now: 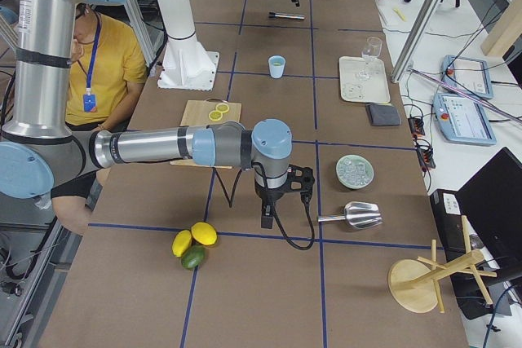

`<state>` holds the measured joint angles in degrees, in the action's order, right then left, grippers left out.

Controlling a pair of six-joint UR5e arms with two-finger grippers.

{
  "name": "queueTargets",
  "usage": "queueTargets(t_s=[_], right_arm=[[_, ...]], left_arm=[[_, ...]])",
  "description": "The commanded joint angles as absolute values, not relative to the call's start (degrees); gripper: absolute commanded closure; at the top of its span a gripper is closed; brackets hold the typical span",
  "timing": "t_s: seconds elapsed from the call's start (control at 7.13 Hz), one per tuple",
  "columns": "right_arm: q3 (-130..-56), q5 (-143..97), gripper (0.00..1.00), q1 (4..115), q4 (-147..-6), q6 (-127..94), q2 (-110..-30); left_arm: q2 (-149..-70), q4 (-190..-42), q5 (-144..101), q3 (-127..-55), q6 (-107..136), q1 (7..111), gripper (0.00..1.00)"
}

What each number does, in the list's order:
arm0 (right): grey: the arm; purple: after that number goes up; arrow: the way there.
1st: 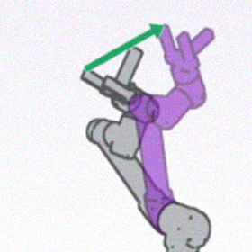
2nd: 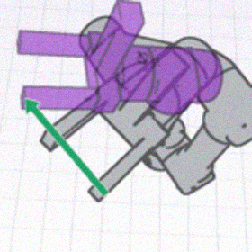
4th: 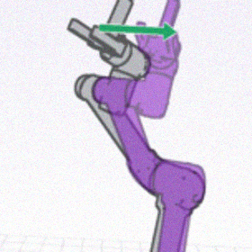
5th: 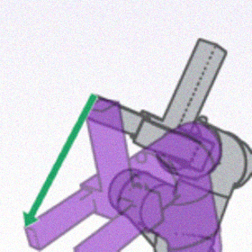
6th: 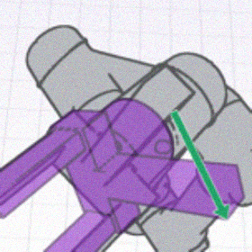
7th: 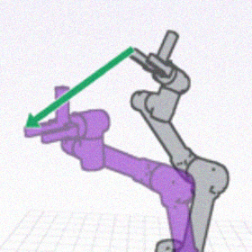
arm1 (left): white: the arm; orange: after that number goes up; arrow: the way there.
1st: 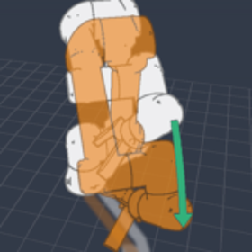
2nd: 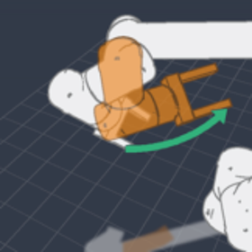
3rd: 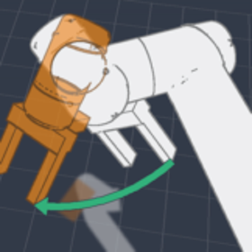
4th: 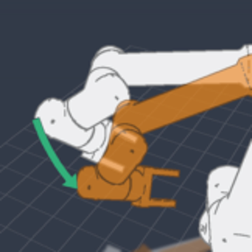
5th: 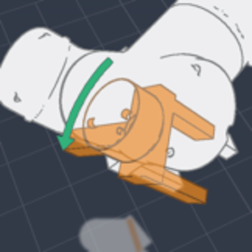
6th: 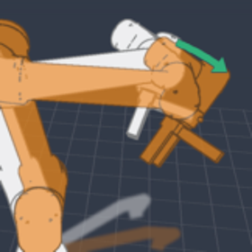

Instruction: Squeeze lemon into cup

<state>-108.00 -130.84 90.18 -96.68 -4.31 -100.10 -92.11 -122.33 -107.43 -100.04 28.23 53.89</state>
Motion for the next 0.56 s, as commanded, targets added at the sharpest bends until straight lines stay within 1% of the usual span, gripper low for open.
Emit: queueTargets(t_s=[0.0, 0.14, 0.28, 0.42], right_arm=[[-108.02, -130.87, 0.00, 90.18, -96.68, -4.31, -100.11], [-108.02, -130.87, 0.00, 90.18, -96.68, -4.31, -100.11], [-108.02, -130.87, 0.00, 90.18, -96.68, -4.31, -100.11], [-108.02, -130.87, 0.00, 90.18, -96.68, -4.31, -100.11]], left_arm=[[-88.96, -119.71, -113.71, -99.59, 4.86, 68.83, 0.00], [-88.77, -114.92, -122.34, -98.71, 0.74, 77.26, 0.00], [-88.33, -106.78, -130.09, -98.18, 0.44, 82.65, 0.00], [-85.37, -102.35, -130.43, -97.91, 0.35, 83.31, 0.00]])
